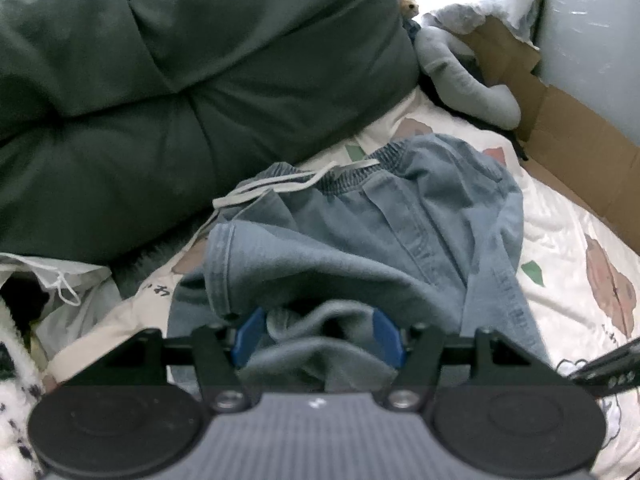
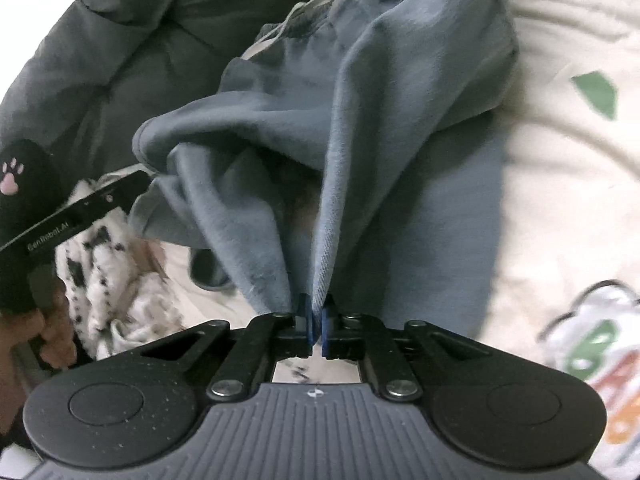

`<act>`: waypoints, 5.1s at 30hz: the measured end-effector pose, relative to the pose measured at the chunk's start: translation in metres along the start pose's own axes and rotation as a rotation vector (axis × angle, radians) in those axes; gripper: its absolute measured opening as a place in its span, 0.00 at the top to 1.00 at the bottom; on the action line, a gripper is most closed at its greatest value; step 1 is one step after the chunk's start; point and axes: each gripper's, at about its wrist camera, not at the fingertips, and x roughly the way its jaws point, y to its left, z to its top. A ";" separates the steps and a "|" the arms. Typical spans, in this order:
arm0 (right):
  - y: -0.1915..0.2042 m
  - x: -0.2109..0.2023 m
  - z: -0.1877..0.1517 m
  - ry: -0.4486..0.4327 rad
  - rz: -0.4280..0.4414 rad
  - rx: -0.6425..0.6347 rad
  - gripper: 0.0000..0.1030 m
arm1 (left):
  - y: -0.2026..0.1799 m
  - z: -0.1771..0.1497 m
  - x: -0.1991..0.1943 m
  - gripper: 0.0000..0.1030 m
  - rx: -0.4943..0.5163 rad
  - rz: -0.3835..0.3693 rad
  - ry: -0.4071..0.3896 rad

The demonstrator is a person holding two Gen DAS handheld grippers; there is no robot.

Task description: Fold clothes

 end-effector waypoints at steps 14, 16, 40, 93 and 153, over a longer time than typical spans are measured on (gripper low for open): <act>-0.067 -0.067 0.016 -0.056 -0.171 -0.007 0.99 | -0.002 -0.026 0.024 0.38 -0.014 -0.017 0.093; -0.073 -0.071 0.019 -0.066 -0.184 -0.001 0.99 | -0.003 -0.030 0.029 0.38 -0.010 -0.018 0.109; -0.154 -0.165 0.091 -0.279 -0.491 0.024 0.99 | -0.011 -0.059 0.085 0.33 -0.072 -0.059 0.195; -0.124 -0.155 -0.103 -0.490 -0.018 0.118 0.45 | -0.223 -0.003 0.053 0.93 0.077 -0.591 0.162; -0.250 -0.237 -0.146 -0.692 -0.351 0.349 0.95 | -0.103 -0.007 0.075 0.47 -0.151 -0.265 0.174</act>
